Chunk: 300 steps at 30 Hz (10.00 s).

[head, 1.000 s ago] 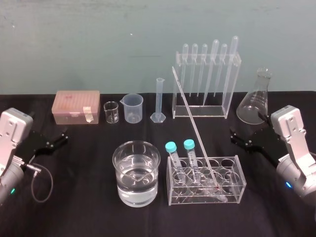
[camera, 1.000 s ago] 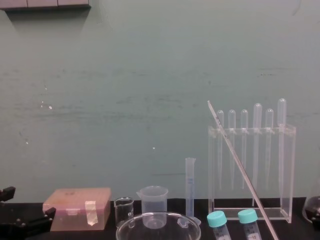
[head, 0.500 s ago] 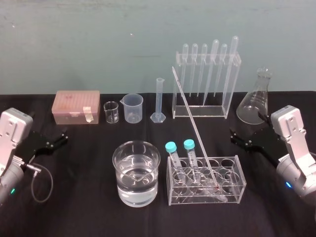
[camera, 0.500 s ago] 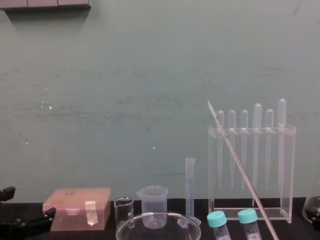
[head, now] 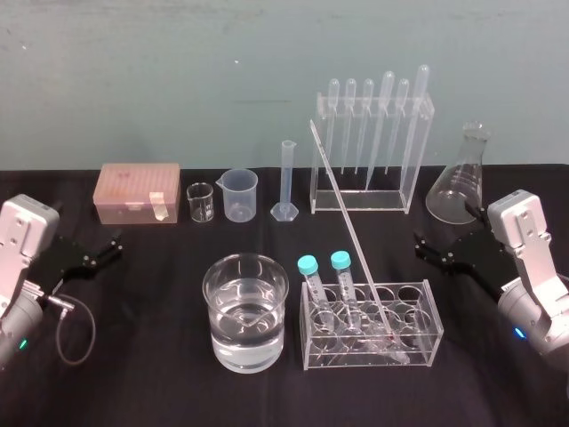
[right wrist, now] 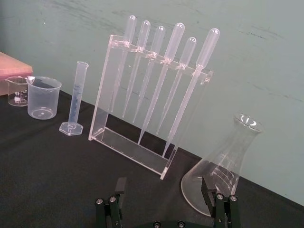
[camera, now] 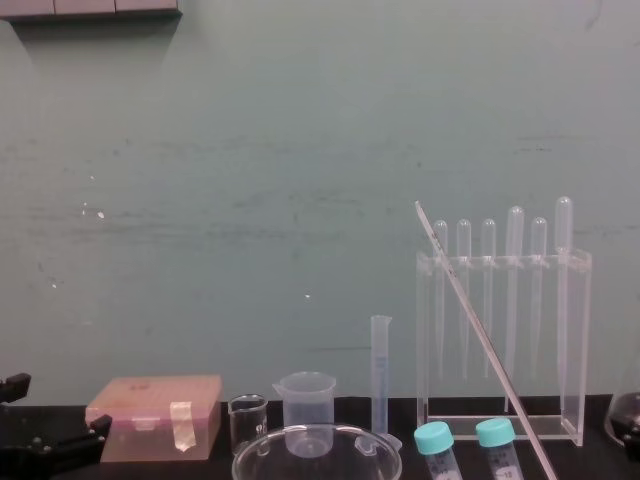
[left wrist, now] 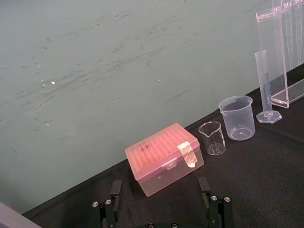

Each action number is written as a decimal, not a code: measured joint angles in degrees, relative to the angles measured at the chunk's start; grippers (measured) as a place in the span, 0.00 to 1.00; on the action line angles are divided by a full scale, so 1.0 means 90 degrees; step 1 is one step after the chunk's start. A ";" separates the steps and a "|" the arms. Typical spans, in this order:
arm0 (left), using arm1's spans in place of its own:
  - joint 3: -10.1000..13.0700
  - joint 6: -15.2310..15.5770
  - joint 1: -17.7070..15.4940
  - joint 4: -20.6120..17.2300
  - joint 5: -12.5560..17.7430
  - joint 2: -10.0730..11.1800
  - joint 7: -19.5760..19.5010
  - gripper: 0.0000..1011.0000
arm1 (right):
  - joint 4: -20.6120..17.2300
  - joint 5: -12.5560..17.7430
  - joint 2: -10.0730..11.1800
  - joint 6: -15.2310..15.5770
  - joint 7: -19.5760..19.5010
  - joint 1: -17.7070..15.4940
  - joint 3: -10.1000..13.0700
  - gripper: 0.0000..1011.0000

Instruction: Hold the thermometer with one hand and immerse one end into the beaker, then reinsert it into the test tube rack.

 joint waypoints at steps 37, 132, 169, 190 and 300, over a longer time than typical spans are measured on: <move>0.0000 0.0000 0.0000 0.0000 0.0000 0.0000 0.0000 1.00 | -0.1632 0.2777 0.0543 0.2568 0.3309 0.0936 0.0357 0.99; 0.0000 0.0000 0.0000 0.0000 0.0000 0.0000 0.0000 1.00 | -0.1693 0.3142 0.0094 0.1404 0.3184 0.0803 0.0654 0.06; 0.0000 0.0000 0.0000 0.0000 0.0000 0.0000 0.0000 1.00 | -0.0841 0.4277 -0.1104 0.1305 0.5120 0.2933 -0.0707 0.06; 0.0000 0.0000 0.0000 0.0000 0.0000 0.0000 0.0000 1.00 | -0.0004 0.3996 -0.0983 0.0875 0.5446 0.2676 -0.1337 0.06; 0.0000 0.0000 0.0000 0.0000 0.0000 0.0000 0.0000 1.00 | 0.0428 0.3486 -0.1168 0.0743 0.5660 0.2545 -0.1475 0.06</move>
